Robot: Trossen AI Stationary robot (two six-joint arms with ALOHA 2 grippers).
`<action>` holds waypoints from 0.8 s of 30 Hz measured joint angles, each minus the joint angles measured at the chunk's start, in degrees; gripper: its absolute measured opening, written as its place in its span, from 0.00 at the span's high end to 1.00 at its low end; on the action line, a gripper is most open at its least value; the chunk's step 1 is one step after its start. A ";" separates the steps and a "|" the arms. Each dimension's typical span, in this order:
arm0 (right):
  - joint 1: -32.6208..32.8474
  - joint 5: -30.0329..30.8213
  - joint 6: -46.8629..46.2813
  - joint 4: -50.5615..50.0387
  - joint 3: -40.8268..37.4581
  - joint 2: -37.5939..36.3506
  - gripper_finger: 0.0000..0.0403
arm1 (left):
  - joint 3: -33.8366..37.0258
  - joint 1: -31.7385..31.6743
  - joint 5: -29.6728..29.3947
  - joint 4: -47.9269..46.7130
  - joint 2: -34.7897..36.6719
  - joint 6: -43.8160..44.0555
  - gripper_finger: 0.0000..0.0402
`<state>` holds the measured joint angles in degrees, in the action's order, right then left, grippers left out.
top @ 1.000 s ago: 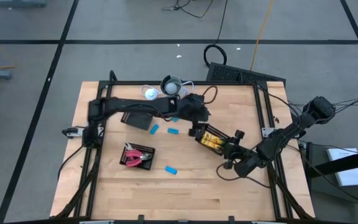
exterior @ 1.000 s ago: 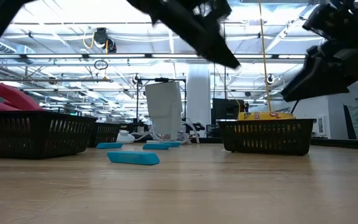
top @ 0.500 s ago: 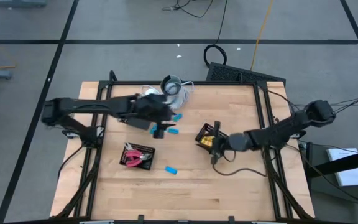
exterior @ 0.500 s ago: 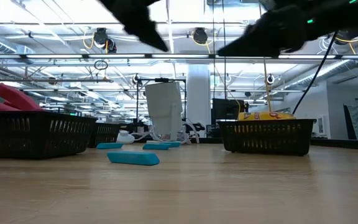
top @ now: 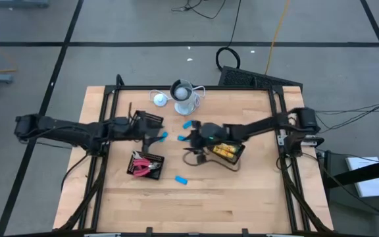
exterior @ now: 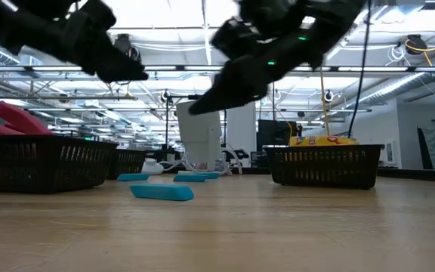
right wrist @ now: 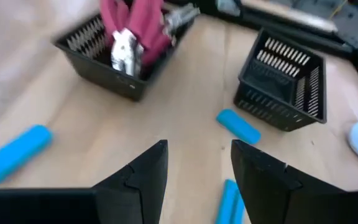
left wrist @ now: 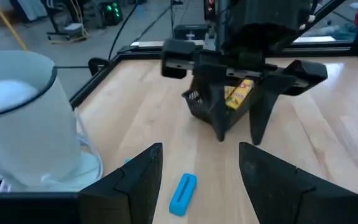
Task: Pick & Place School Supplies
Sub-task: Put the blue eraser into the top black bin
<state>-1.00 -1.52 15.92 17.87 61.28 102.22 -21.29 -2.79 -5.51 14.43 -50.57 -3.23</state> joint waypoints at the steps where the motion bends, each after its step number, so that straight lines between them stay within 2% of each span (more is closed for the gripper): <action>1: -0.39 0.06 0.90 -3.23 2.58 1.16 0.59 | 1.38 0.04 -0.32 1.07 0.84 0.06 0.46; 6: -3.24 -1.79 2.00 -14.04 10.25 2.72 0.59 | 3.96 -0.02 -0.56 2.66 2.85 0.38 0.46; 12: -9.41 -17.54 -4.93 -19.33 14.50 2.72 0.59 | 5.14 -0.86 -1.35 3.48 3.87 -2.73 0.46; 19: -10.47 -20.21 -4.68 -22.74 14.75 2.75 0.59 | 7.85 -3.61 -0.07 4.35 7.48 -1.42 0.46; 24: -8.21 -19.61 -4.18 -24.99 14.53 5.94 0.59 | 13.33 -5.20 1.47 11.57 11.56 2.94 0.46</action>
<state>-9.20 -21.12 11.74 -7.12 75.81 108.16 -7.96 -7.99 -4.04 26.01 -39.01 -0.29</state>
